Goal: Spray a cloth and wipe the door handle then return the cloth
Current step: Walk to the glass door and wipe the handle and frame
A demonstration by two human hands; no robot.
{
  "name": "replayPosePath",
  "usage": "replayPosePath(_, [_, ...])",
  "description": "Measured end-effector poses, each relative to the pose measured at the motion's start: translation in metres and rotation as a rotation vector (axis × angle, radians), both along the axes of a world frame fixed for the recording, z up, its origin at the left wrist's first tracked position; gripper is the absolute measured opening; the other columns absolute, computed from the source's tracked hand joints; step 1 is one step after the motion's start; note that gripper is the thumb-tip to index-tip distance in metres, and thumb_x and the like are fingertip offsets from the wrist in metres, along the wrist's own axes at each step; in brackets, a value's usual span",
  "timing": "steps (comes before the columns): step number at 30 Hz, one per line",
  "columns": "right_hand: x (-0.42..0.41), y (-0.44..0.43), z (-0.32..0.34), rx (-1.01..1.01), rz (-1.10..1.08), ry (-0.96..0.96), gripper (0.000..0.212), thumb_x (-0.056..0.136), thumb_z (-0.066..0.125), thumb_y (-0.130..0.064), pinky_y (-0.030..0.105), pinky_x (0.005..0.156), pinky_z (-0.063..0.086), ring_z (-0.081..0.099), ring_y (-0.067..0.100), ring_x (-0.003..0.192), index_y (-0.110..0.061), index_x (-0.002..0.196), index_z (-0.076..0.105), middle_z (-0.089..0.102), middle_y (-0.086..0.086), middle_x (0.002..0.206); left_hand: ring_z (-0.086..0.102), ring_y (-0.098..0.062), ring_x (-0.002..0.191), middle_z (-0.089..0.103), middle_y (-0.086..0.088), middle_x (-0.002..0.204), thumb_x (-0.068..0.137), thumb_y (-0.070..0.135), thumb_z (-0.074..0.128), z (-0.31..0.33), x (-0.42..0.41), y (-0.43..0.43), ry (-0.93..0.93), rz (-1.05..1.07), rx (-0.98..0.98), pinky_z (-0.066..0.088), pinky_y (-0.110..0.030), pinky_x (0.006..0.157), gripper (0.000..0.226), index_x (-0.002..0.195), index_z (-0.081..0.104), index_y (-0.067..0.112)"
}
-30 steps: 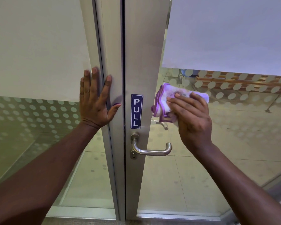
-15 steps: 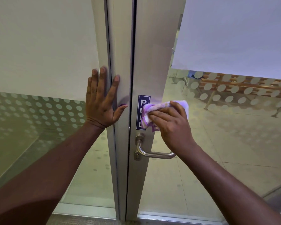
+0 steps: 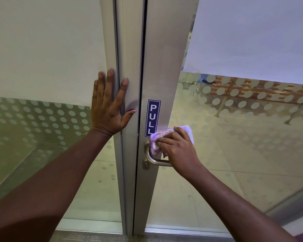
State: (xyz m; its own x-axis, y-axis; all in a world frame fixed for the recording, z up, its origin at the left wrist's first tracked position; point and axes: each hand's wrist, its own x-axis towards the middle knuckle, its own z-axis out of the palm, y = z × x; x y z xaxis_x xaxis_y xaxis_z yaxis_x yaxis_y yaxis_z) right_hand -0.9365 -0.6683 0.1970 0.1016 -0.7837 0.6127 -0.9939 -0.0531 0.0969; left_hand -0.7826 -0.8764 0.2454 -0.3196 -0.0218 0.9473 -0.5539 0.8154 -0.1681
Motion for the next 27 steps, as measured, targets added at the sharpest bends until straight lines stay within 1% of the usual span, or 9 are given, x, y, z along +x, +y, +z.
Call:
replayPosePath(2, [-0.002,0.002,-0.003,0.012,0.016,-0.037,0.016,0.08,0.067,0.0,0.02,0.115,0.008,0.052,0.006,0.1,-0.015,0.083,0.073,0.073,-0.009,0.094,-0.003,-0.029,0.147,-0.013,-0.002,0.16,0.09,0.061,0.03,0.0,0.0,0.0,0.002,-0.005,0.001,0.011,-0.048,0.121,0.074,0.148,0.026,0.014])
replayPosePath(3, [-0.002,0.003,-0.004,0.008,0.019,-0.055,0.016,0.081,0.065,0.0,0.02,0.115,0.008,0.055,0.007,0.1,-0.014,0.083,0.073,0.073,-0.008,0.095,-0.002,-0.029,0.147,-0.013,-0.002,0.16,0.09,0.061,0.03,-0.001,0.0,0.0,0.001,-0.009,0.0,0.011,-0.048,0.121,0.074,0.148,0.026,0.014])
replayPosePath(6, [0.002,0.01,-0.003,0.021,-0.058,-0.029,0.022,0.067,0.073,0.002,0.044,0.111,0.028,0.064,0.021,0.102,-0.01,0.085,0.075,0.075,0.0,0.094,-0.002,-0.029,0.147,-0.013,-0.002,0.16,0.091,0.061,0.024,0.0,0.0,0.0,-0.002,-0.02,-0.004,0.012,-0.048,0.121,0.074,0.148,0.023,0.015])
replayPosePath(8, [0.008,0.014,-0.001,-0.049,-0.121,-0.059,0.024,0.067,0.076,0.002,0.041,0.11,0.026,0.062,0.019,0.099,-0.012,0.086,0.075,0.075,-0.002,0.094,0.0,-0.03,0.147,-0.011,-0.003,0.16,0.092,0.06,0.02,0.0,0.0,0.001,0.0,-0.037,-0.005,0.012,-0.048,0.121,0.073,0.148,0.025,0.015])
replayPosePath(11, [0.016,0.02,0.003,-0.227,-0.181,-0.194,0.018,0.084,0.061,-0.01,0.036,0.108,0.026,0.055,0.011,0.095,-0.016,0.094,0.075,0.075,-0.005,0.099,0.001,-0.029,0.148,-0.01,-0.002,0.161,0.092,0.06,0.016,0.001,0.001,0.001,-0.011,-0.057,0.004,0.012,-0.047,0.121,0.072,0.148,0.025,0.015])
replayPosePath(17, [0.046,0.04,0.016,-0.371,-0.209,-0.518,0.032,0.08,0.053,-0.028,0.052,0.101,0.038,0.055,0.008,0.093,-0.014,0.099,0.075,0.071,-0.01,0.103,-0.001,-0.029,0.148,-0.011,-0.001,0.161,0.093,0.058,0.021,0.001,0.003,0.001,-0.024,-0.074,0.024,0.011,-0.045,0.122,0.069,0.148,0.026,0.016])
replayPosePath(21, [0.064,0.043,0.01,-0.369,-0.206,-0.564,0.032,0.079,0.05,-0.018,0.058,0.097,0.041,0.056,0.006,0.093,-0.016,0.098,0.075,0.065,-0.02,0.103,0.002,-0.029,0.148,-0.009,0.0,0.161,0.094,0.056,0.026,0.003,0.005,0.003,-0.018,-0.12,0.039,0.012,-0.045,0.122,0.067,0.147,0.031,0.015])
replayPosePath(25, [0.082,0.044,0.007,-0.414,-0.211,-0.814,0.033,0.078,0.05,-0.018,0.046,0.079,0.053,0.054,0.006,0.083,-0.025,0.099,0.073,0.065,-0.034,0.089,0.003,-0.03,0.147,0.011,-0.015,0.158,0.093,0.054,0.035,0.008,0.013,0.013,-0.043,-0.171,0.126,0.01,-0.046,0.122,0.067,0.146,0.034,0.013])
replayPosePath(27, [0.095,0.045,0.01,-0.425,-0.245,-0.957,0.032,0.081,0.051,-0.014,0.03,0.071,0.055,0.059,0.012,0.08,-0.028,0.096,0.075,0.067,-0.019,0.084,0.009,-0.034,0.146,0.023,-0.024,0.153,0.091,0.051,0.043,0.01,0.02,0.023,-0.052,-0.245,0.195,0.012,-0.047,0.121,0.068,0.145,0.035,0.011])
